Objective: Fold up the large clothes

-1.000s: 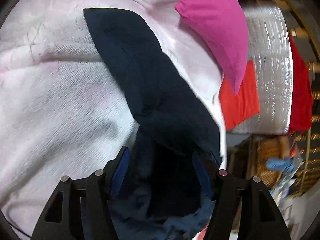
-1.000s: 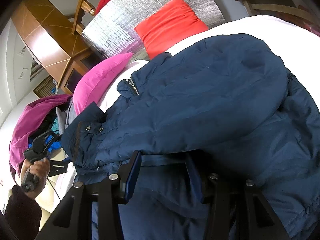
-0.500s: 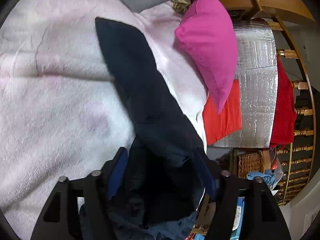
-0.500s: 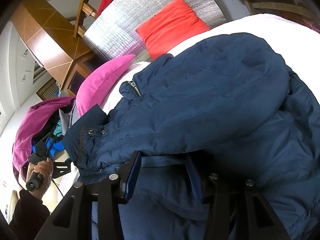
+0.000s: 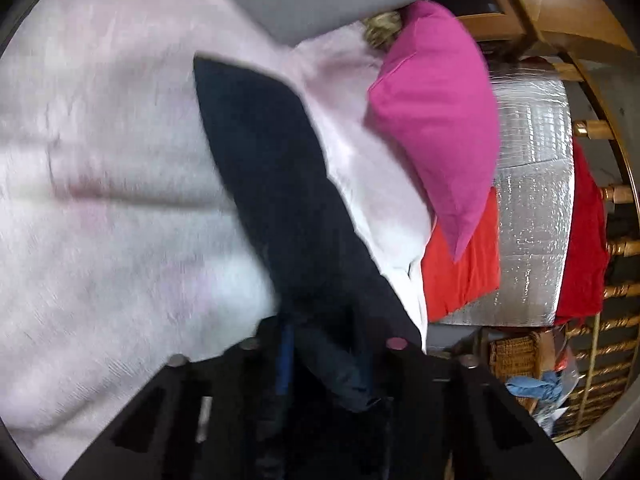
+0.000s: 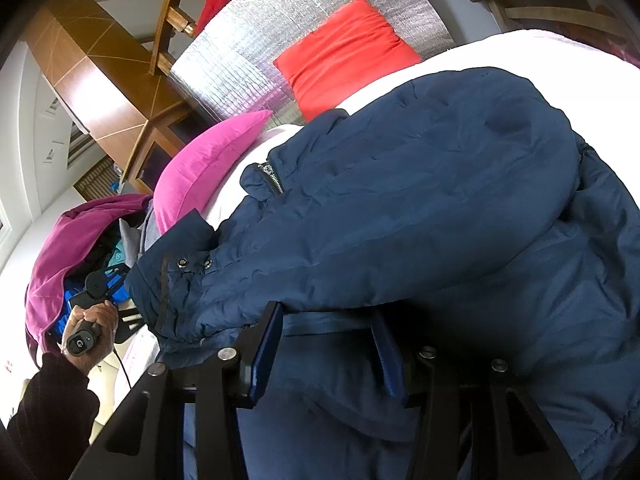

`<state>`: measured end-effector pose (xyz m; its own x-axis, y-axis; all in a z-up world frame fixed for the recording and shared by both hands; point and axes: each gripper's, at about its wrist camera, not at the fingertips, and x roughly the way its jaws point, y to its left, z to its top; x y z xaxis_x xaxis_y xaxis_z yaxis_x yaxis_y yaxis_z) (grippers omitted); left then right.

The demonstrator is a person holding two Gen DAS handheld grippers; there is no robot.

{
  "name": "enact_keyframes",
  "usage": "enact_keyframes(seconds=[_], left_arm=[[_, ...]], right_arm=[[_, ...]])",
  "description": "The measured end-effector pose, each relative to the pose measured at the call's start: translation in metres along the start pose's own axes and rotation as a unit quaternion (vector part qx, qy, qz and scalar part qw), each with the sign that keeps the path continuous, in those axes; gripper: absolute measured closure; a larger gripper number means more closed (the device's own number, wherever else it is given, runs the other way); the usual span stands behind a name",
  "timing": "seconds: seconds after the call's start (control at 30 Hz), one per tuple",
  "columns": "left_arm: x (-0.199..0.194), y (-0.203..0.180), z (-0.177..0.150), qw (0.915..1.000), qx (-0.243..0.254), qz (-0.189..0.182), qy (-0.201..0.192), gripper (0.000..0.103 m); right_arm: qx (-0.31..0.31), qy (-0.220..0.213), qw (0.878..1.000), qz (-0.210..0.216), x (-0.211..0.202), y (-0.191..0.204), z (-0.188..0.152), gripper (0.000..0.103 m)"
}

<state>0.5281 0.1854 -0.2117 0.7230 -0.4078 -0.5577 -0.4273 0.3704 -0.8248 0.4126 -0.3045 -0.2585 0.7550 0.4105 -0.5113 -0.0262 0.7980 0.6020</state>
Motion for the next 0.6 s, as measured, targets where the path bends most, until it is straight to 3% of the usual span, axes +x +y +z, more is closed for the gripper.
enact_keyframes(seconds=[0.17,0.3,0.43,0.53,0.6], left_arm=[[-0.024,-0.04,-0.004,0.9971,0.069,-0.018,-0.029,0.091],[-0.052,-0.088,-0.02,0.9882,0.142,-0.039,-0.041,0.093],[-0.085,-0.153,-0.062,0.9603,0.268,-0.046,-0.062,0.094],[-0.098,-0.193,-0.099,0.9302,0.358,-0.043,-0.07,0.094],[-0.1,-0.214,-0.133,0.9066,0.416,-0.044,-0.055,0.094]], right_arm=[[0.001,0.0,1.0,0.001,0.0,0.0,0.0,0.053],[0.002,-0.001,1.0,0.004,-0.001,0.0,0.0,0.053],[0.003,-0.002,1.0,0.008,-0.001,-0.001,0.001,0.053],[0.005,-0.003,1.0,0.011,-0.001,-0.002,0.001,0.053],[0.006,-0.004,1.0,0.013,-0.001,-0.002,0.0,0.053]])
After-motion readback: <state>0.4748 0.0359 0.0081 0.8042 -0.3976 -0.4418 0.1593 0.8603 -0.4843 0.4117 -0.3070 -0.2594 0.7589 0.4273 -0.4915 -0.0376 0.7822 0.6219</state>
